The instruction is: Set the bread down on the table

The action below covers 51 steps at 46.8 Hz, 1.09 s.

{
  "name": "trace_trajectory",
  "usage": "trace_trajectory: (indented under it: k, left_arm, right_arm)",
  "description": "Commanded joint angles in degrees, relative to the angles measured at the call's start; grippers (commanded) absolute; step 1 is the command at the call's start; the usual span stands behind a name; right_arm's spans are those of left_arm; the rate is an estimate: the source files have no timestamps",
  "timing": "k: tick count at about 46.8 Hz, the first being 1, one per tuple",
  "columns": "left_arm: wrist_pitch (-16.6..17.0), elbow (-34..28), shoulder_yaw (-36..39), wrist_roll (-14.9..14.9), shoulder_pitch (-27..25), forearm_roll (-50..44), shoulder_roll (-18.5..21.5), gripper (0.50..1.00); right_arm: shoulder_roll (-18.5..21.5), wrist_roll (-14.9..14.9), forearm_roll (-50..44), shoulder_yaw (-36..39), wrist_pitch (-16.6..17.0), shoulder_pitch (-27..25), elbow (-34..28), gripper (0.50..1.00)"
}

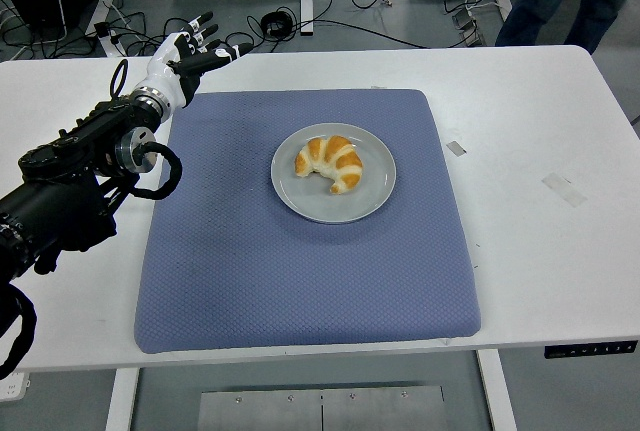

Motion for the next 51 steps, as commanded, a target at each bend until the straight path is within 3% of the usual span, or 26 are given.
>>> trace_trajectory:
  k: [1,37,51]
  left_arm:
    - [0.0,0.0,-0.2,0.0,0.0,-0.1,0.0,0.981]
    - [-0.5,-0.1,-0.5,0.2,0.9,-0.6,-1.5,0.981]
    - [-0.7,-0.1,-0.6,0.2,0.2,-0.6,0.9,0.981]
  right_arm:
    - [0.0,0.0,0.0,0.1,0.0,0.0,0.0,1.0]
    - [0.0,0.0,0.0,0.0,0.0,0.0,0.0,1.0]
    - [0.0,0.0,0.0,0.0,0.0,0.0,0.0,1.0]
